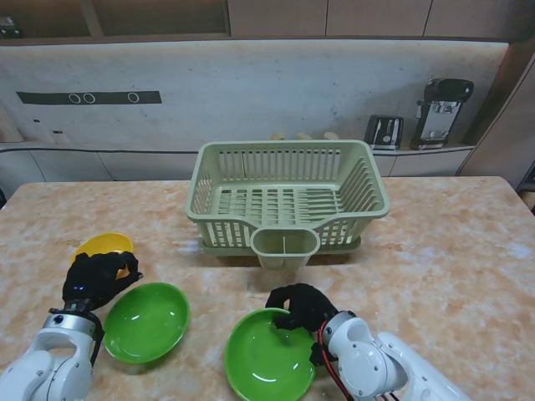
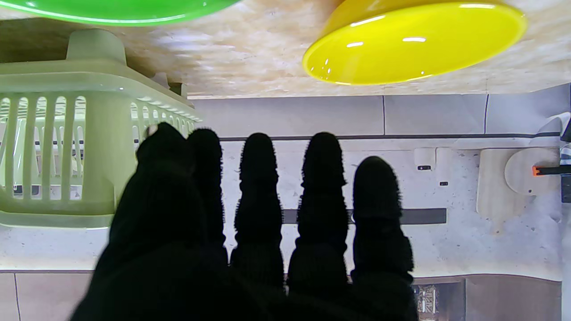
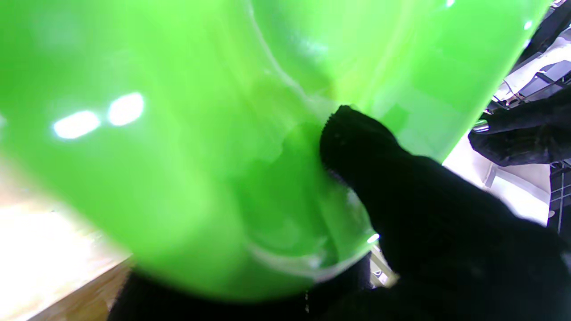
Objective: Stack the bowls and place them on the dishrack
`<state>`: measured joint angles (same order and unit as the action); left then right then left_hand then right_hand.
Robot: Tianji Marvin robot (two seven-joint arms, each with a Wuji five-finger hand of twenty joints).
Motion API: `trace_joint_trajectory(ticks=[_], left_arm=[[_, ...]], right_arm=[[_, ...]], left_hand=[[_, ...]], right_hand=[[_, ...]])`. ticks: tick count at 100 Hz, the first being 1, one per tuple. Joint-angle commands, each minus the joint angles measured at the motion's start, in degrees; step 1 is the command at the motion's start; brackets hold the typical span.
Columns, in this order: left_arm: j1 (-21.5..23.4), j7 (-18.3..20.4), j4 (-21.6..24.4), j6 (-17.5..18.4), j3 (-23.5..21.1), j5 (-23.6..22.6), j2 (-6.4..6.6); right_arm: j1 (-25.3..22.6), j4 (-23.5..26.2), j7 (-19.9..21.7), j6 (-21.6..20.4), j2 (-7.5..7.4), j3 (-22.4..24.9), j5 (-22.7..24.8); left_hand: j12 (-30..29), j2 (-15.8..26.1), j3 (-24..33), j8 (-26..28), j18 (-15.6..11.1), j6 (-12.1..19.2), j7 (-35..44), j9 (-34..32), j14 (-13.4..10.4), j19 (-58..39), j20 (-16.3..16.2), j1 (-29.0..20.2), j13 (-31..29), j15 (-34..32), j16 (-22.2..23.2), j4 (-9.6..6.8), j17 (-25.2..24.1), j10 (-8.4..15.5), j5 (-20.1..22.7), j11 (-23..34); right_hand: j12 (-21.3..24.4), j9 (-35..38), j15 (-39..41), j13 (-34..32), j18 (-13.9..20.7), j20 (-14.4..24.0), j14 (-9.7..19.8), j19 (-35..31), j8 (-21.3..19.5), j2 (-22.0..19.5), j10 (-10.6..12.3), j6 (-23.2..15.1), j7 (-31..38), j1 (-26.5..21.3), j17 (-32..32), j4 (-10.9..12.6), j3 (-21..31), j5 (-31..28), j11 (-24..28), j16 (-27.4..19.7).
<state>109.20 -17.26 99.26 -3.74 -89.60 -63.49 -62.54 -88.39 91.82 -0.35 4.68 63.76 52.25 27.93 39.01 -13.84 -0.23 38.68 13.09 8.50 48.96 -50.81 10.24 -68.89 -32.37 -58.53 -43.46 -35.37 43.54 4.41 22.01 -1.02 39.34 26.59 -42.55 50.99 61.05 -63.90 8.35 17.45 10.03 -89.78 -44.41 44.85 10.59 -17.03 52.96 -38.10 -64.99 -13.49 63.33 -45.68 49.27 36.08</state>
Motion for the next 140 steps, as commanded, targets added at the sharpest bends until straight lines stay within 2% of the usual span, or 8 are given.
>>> trace_joint_trajectory(ticks=[1, 39, 55, 72, 109, 121, 128, 140], left_arm=[[0.4, 0.7, 0.3, 0.2, -0.1, 0.0, -0.14], [0.4, 0.6, 0.3, 0.2, -0.1, -0.1, -0.14], [0.4, 0.4, 0.3, 0.4, -0.1, -0.1, -0.13], [0.4, 0.4, 0.2, 0.4, -0.1, -0.1, -0.13], [0.4, 0.4, 0.2, 0.5, -0.1, -0.1, -0.13], [0.5, 0.5, 0.2, 0.5, -0.1, -0.1, -0.13], [0.5, 0.5, 0.2, 0.5, -0.1, -0.1, -0.13], [0.4, 0.6, 0.3, 0.6, -0.1, 0.0, -0.11]], right_arm=[[0.1, -0.5, 0.5, 0.6, 0.66, -0.3, -0.1], [1.4, -2.1, -0.1, 3.3, 1.07, -1.0, -0.4], [1.7, -2.1, 0.6, 4.9, 0.93, -1.1, -0.1], [1.7, -2.1, 0.7, 6.2, 0.94, -1.1, 0.2], [1.0, -1.7, -0.1, 8.0, 0.93, -0.5, 1.8], [0.3, -1.1, 0.1, 8.4, 0.68, 0.2, 2.9], [-0.2, -0.8, 0.0, 8.7, 0.57, 0.7, 3.8], [-1.3, 0.5, 0.6, 9.3, 0.20, 2.1, 5.0]], left_hand=[[-0.6, 2.0, -0.6, -0.3, 1.1, -0.2, -0.5, -0.1, 0.9, 0.1, -0.4, -1.5, -0.4, 0.2, -0.3, -0.38, -0.6, -0.6, 0.7, 0.4], [-0.5, 2.1, -0.6, -0.3, 1.1, -0.2, -0.5, -0.1, 0.9, 0.2, -0.4, -1.5, -0.4, 0.1, -0.3, -0.38, -0.6, -0.6, 0.6, 0.4], [-0.5, 2.1, -0.6, -0.3, 1.2, -0.2, -0.6, -0.1, 0.9, 0.1, -0.4, -1.5, -0.4, 0.1, -0.3, -0.37, -0.6, -0.6, 0.6, 0.4], [-0.5, 2.1, -0.6, -0.3, 1.1, -0.1, -0.6, -0.1, 0.9, 0.2, -0.4, -1.5, -0.4, 0.1, -0.3, -0.37, -0.7, -0.6, 0.6, 0.4], [-0.6, 2.1, -0.6, -0.3, 1.2, -0.2, -0.6, -0.1, 0.9, 0.2, -0.4, -1.5, -0.4, 0.2, -0.3, -0.37, -0.6, -0.6, 0.6, 0.4], [-0.6, 2.1, -0.7, -0.3, 1.2, -0.2, -0.6, -0.1, 0.9, 0.2, -0.4, -1.4, -0.4, 0.2, -0.3, -0.37, -0.6, -0.6, 0.6, 0.4], [-0.6, 2.1, -0.6, -0.3, 1.2, -0.2, -0.5, -0.1, 0.9, 0.2, -0.4, -1.5, -0.4, 0.2, -0.3, -0.38, -0.6, -0.6, 0.6, 0.4], [-0.6, 2.1, -0.7, -0.3, 1.2, -0.1, -0.6, -0.1, 1.0, 0.2, -0.4, -1.5, -0.4, 0.2, -0.3, -0.37, -0.6, -0.6, 0.6, 0.3]], right_hand=[[0.9, -1.8, 0.0, -3.8, 5.3, -0.9, 5.1, -0.6, 1.3, -9.4, -0.2, -5.0, 4.3, -5.4, 0.5, 4.8, 6.1, -3.3, 1.0, -1.1], [2.5, -3.6, -2.5, -0.9, 0.6, -5.2, 2.9, 2.8, 5.2, -11.0, -0.8, -4.8, 4.5, -3.7, 1.6, 5.4, 3.5, -0.4, 0.7, -4.4], [4.1, -6.4, -5.9, 3.2, -3.5, -10.1, 0.1, 7.1, 9.6, -12.2, -1.8, -5.2, 6.0, 0.6, 3.2, 6.4, 0.6, 4.1, -0.4, -7.8], [5.3, -8.4, -9.3, 6.4, -5.8, -11.7, -1.7, 9.3, 11.8, -13.0, -2.5, -3.6, 5.9, 4.6, 6.0, 7.2, -1.5, 6.4, -1.4, -9.0], [11.2, -11.9, -15.7, 11.7, -11.1, -10.2, -5.1, 12.3, 19.8, -12.4, -3.8, 3.8, 0.6, 15.5, 13.1, 8.1, -8.1, 8.1, -2.9, -11.3], [13.9, -13.3, -18.9, 14.6, -13.9, -7.9, -6.4, 14.6, 18.2, -16.0, -4.6, 7.1, -7.1, 20.1, 17.1, 10.4, -10.8, 6.7, -4.7, -12.5], [15.4, -14.3, -20.9, 16.1, -15.4, -6.1, -7.2, 15.9, 14.6, -18.4, -4.8, 8.5, -11.9, 22.2, 19.7, 13.0, -12.9, 6.2, -6.0, -13.0], [16.6, -15.3, -22.9, 18.6, -17.5, -5.3, -8.6, 17.4, 13.6, -19.2, -5.0, 8.9, -14.3, 23.8, 24.0, 12.9, -14.9, 7.0, -7.7, -13.7]])
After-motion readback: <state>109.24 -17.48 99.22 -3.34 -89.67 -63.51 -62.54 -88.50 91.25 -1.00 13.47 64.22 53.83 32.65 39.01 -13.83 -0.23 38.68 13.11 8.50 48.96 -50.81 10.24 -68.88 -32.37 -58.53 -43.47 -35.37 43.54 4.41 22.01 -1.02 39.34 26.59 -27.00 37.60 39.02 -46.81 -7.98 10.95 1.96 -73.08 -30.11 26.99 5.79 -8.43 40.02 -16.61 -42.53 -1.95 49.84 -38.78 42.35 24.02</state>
